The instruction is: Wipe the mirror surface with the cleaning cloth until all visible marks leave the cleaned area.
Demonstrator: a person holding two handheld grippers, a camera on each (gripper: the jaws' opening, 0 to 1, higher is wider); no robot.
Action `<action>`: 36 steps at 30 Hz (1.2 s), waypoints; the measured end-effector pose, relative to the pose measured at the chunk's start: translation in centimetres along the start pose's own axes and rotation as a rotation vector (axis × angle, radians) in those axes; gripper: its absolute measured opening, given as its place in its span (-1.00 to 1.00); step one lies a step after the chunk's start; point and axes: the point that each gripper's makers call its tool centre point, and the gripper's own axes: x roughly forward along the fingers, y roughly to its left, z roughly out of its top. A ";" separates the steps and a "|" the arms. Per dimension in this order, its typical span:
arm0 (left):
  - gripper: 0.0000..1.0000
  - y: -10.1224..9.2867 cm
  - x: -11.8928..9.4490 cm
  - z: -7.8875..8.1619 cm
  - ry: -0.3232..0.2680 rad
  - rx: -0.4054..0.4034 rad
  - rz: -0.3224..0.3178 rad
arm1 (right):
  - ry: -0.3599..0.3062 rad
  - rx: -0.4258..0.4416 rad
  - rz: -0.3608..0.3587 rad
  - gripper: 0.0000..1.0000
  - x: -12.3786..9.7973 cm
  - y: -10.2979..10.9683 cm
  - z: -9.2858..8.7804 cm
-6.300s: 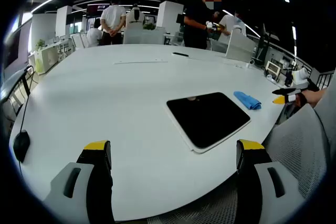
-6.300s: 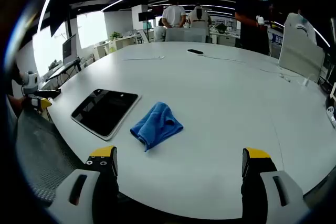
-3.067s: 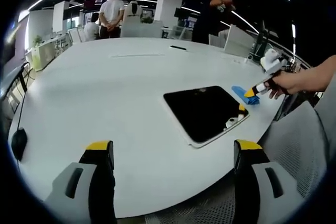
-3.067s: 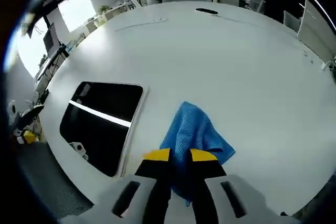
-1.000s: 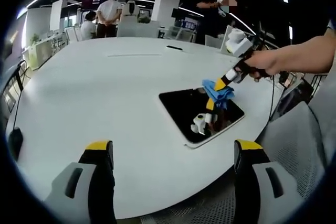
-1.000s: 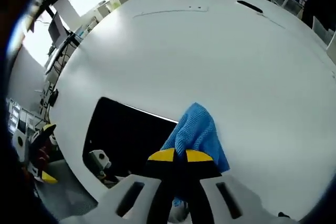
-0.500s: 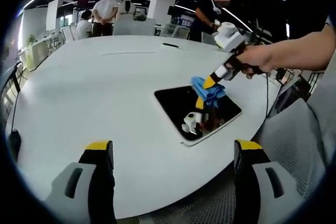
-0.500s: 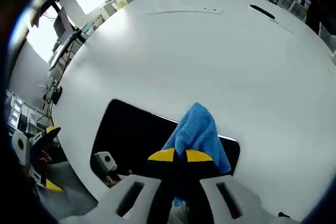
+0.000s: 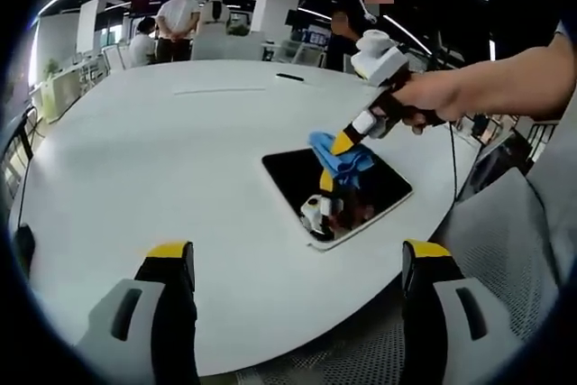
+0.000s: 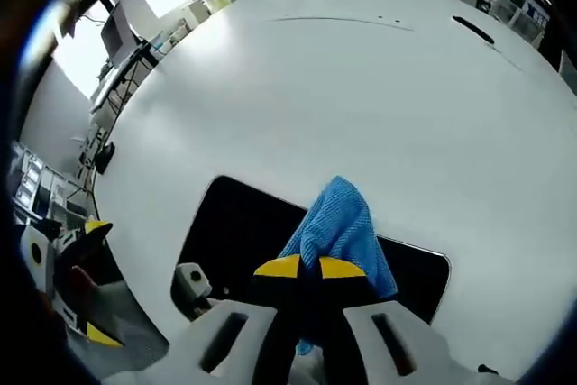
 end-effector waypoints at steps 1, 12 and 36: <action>0.90 0.0 0.0 0.0 0.001 0.000 -0.001 | 0.000 0.001 0.005 -1.00 0.1 0.3 0.1; 0.88 0.0 0.0 -0.2 0.010 -0.001 0.001 | 0.005 -0.033 0.050 -1.00 1.4 3.9 1.5; 0.89 -0.5 -0.2 0.3 -0.007 -0.004 -0.009 | 0.024 -0.075 0.090 -1.00 3.6 7.0 3.5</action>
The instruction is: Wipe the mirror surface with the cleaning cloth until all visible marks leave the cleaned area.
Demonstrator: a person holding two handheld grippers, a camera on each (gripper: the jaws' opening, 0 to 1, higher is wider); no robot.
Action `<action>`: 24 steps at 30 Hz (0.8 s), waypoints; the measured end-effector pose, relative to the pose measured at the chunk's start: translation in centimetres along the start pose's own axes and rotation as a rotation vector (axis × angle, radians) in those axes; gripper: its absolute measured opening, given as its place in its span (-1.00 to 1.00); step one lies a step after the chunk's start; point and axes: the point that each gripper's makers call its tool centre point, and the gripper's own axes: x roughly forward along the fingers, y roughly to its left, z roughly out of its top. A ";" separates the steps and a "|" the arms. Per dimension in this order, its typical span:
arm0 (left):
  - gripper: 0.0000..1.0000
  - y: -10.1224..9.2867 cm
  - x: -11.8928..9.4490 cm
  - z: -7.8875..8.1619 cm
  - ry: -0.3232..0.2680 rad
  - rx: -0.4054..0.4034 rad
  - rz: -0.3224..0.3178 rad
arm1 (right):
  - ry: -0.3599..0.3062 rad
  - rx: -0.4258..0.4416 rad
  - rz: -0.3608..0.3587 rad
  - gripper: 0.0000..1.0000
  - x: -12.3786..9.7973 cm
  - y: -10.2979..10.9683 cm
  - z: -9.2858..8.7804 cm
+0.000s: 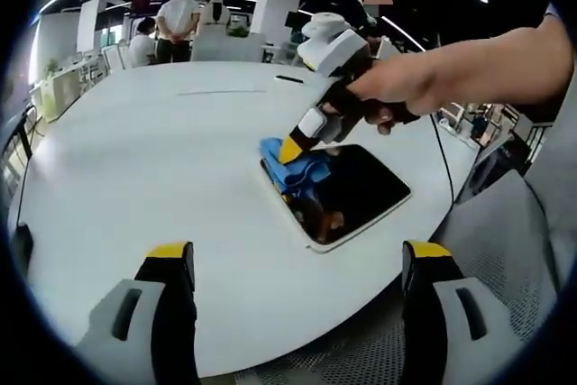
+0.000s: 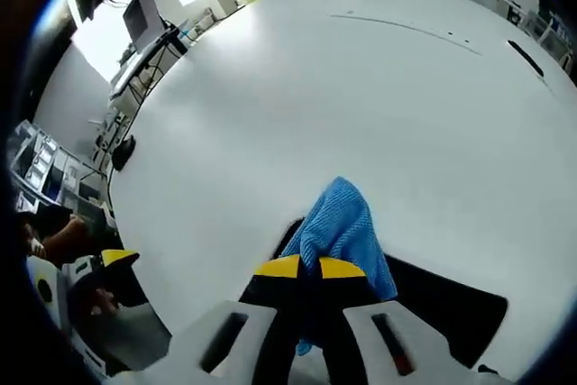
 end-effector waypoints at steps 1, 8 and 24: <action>0.89 0.0 0.0 0.0 0.001 0.001 -0.001 | 0.000 0.004 0.002 -1.00 0.0 0.0 0.0; 0.87 -0.1 0.0 -0.1 0.006 -0.003 -0.002 | -0.003 -0.004 -0.004 -1.00 0.2 0.7 0.3; 0.87 0.2 0.0 0.0 -0.005 -0.005 0.007 | -0.005 -0.039 -0.004 -1.00 -0.1 1.2 -0.6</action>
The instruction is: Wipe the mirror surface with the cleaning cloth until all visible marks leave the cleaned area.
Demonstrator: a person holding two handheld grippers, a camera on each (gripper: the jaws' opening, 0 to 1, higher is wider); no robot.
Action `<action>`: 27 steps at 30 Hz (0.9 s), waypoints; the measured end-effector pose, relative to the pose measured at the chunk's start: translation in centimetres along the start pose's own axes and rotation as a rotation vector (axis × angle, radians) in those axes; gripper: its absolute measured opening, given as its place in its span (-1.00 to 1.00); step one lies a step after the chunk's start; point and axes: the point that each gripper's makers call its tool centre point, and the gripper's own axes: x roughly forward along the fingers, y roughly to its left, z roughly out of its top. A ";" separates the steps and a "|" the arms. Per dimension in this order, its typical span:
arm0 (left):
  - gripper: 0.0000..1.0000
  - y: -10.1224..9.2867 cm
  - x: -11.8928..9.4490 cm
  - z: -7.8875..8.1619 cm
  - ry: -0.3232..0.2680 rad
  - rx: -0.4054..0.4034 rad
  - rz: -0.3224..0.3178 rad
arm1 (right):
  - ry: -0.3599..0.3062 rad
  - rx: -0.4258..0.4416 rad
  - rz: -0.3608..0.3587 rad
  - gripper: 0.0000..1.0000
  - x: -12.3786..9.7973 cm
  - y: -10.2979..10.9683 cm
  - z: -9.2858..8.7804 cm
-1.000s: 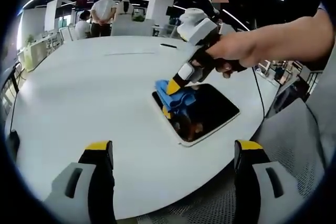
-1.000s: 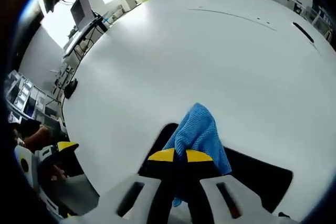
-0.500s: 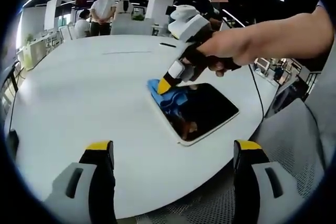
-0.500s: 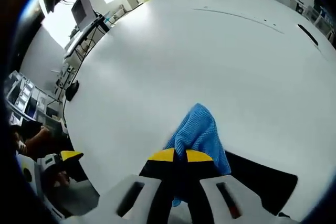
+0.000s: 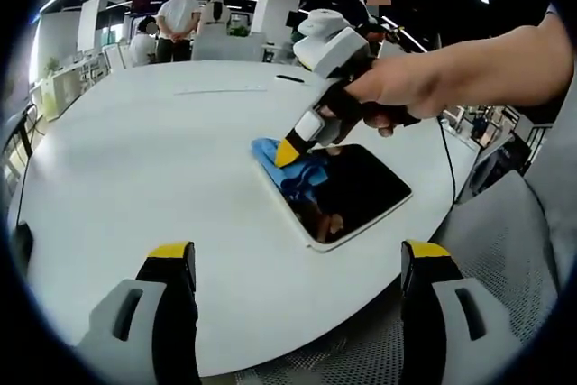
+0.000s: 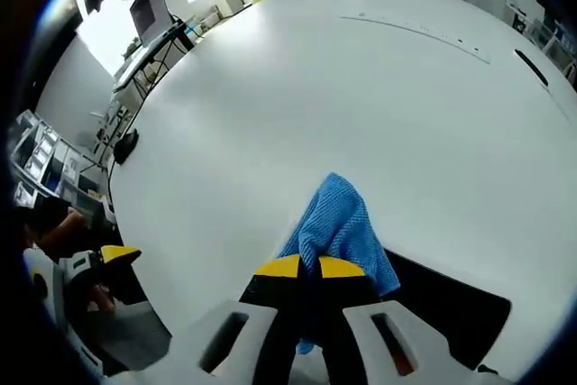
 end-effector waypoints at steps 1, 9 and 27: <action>0.87 0.0 0.0 0.0 -0.001 0.000 0.000 | 0.002 0.001 0.002 -1.00 0.1 0.0 -0.1; 0.87 0.0 0.0 0.0 -0.003 0.002 0.001 | 0.012 -0.005 0.015 -1.00 -0.2 0.8 -1.1; 0.84 0.1 0.0 0.2 -0.009 0.010 0.003 | 0.050 0.025 0.045 -1.00 -0.9 2.1 -3.0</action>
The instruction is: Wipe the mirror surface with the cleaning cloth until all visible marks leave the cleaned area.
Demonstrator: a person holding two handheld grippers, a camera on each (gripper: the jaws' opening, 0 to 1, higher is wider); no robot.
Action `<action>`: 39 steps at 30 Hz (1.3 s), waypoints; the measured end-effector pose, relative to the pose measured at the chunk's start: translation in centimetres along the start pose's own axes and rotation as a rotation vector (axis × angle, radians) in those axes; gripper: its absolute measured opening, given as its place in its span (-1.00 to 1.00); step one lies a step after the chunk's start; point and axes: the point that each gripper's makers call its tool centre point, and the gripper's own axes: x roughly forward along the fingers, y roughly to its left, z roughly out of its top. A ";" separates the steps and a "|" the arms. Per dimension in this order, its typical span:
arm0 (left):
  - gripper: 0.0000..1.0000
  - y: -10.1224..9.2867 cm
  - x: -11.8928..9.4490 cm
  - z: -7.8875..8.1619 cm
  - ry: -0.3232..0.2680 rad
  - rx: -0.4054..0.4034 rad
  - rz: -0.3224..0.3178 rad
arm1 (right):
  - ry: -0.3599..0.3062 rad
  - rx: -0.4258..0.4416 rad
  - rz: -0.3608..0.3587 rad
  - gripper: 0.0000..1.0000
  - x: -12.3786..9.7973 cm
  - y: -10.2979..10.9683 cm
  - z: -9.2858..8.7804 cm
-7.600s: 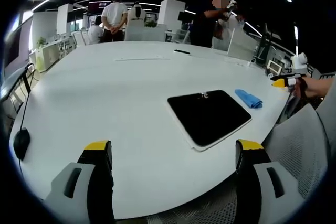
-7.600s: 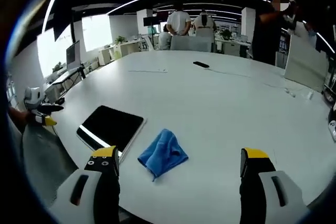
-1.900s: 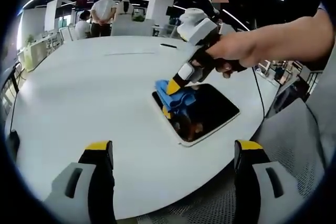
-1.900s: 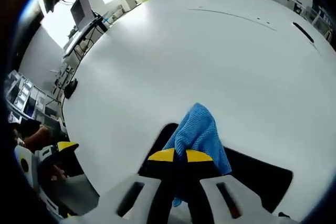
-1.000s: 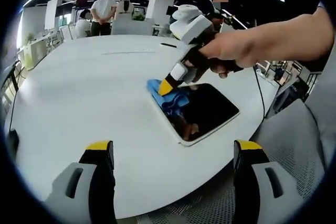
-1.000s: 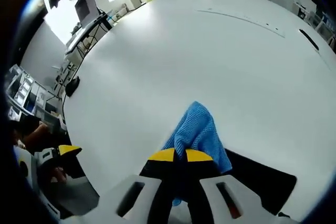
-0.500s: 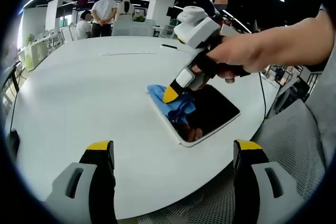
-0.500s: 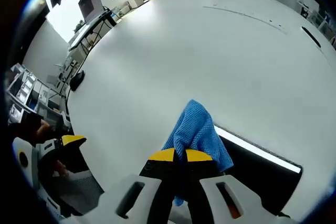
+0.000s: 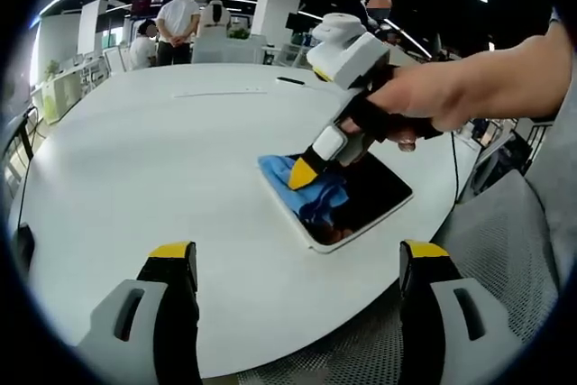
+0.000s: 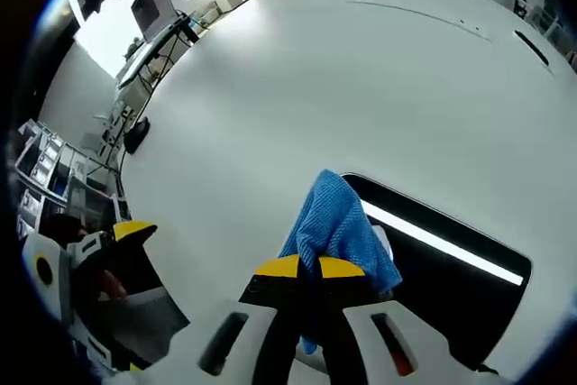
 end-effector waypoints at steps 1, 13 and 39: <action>0.84 0.0 0.0 0.0 0.001 0.000 0.000 | -0.001 -0.032 0.010 -1.00 0.0 0.0 0.1; 0.84 0.3 -0.1 0.0 -0.001 -0.004 0.011 | 0.003 -0.040 0.019 -1.00 0.0 -0.2 0.0; 0.97 0.2 0.1 -0.2 0.009 0.002 0.005 | -0.027 0.028 0.021 -1.00 -2.1 -2.3 -1.8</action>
